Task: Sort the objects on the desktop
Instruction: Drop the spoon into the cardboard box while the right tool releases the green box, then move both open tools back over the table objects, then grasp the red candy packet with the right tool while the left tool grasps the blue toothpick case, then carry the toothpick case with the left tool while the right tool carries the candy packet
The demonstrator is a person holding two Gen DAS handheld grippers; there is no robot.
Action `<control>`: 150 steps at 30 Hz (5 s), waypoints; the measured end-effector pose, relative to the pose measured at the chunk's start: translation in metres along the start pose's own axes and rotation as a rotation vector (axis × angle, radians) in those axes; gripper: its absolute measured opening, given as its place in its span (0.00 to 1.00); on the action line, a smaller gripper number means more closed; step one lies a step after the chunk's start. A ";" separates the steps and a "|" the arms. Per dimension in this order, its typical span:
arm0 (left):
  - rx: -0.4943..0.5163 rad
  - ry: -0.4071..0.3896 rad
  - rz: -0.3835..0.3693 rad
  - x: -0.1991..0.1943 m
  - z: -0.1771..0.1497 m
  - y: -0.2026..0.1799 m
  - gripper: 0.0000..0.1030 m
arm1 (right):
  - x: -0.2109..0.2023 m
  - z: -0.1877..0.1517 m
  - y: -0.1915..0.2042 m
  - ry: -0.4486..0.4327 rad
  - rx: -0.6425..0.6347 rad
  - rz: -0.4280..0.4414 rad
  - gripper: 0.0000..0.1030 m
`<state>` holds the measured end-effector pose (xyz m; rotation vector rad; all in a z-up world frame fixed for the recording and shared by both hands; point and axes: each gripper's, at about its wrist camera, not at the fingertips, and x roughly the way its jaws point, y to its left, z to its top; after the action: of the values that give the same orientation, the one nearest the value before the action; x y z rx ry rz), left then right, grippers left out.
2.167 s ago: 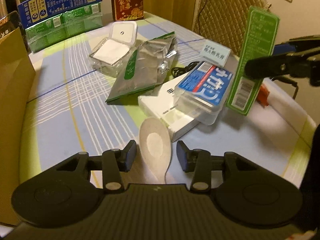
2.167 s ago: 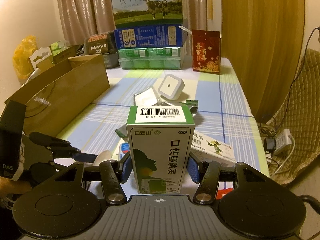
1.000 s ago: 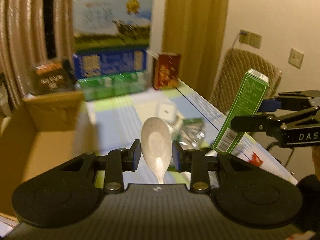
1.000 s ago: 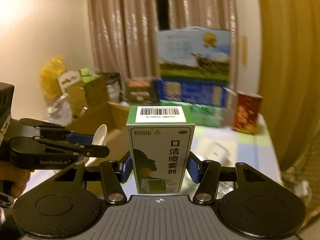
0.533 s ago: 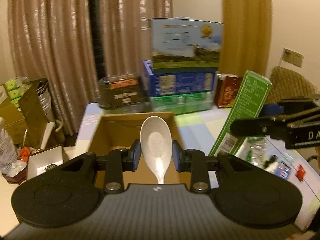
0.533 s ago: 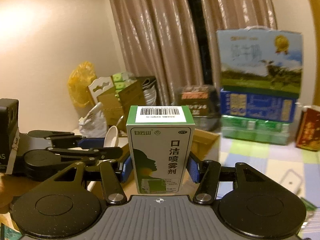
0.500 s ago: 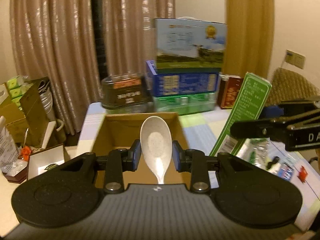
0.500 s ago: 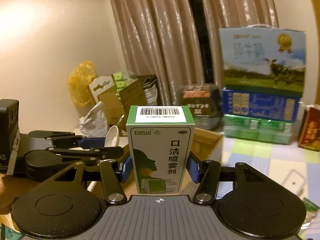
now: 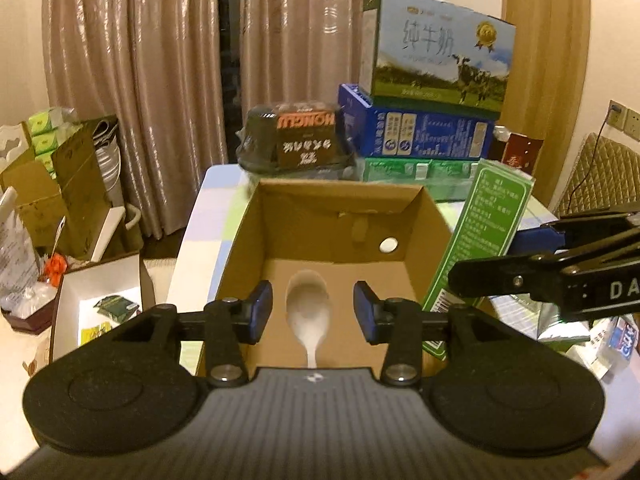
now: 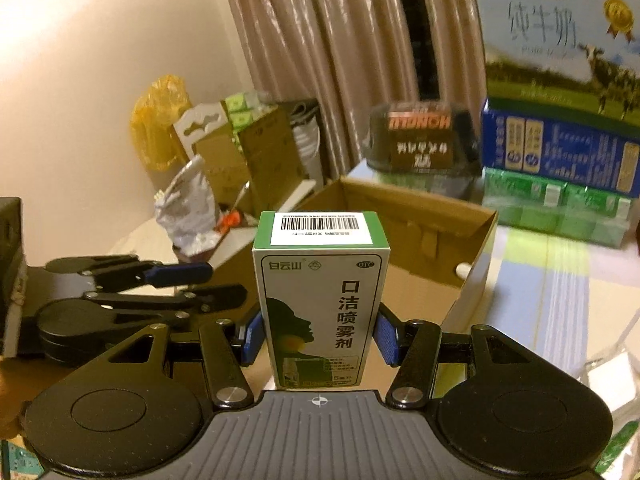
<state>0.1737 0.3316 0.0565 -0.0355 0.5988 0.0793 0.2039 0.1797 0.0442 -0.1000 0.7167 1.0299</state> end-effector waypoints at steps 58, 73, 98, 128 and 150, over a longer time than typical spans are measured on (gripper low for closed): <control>0.213 0.079 -0.331 -0.059 -0.067 -0.315 0.98 | -0.310 -0.222 -0.198 0.014 0.252 -0.527 0.98; 0.349 0.189 -0.411 0.000 -0.072 -0.353 0.91 | -0.250 -0.212 -0.248 0.240 0.191 -0.441 0.83; 0.513 0.282 -0.459 0.075 -0.071 -0.388 0.63 | -0.210 -0.212 -0.273 0.350 0.192 -0.429 0.49; 0.360 0.295 -0.393 0.009 -0.136 -0.358 0.53 | -0.208 -0.232 -0.201 0.321 0.185 -0.365 0.41; 0.350 0.307 -0.405 0.011 -0.141 -0.360 0.50 | -0.211 -0.230 -0.193 0.292 0.164 -0.406 0.39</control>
<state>0.1343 -0.0347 -0.0629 0.1736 0.8938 -0.4307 0.1804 -0.1727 -0.0567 -0.2462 0.9962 0.5701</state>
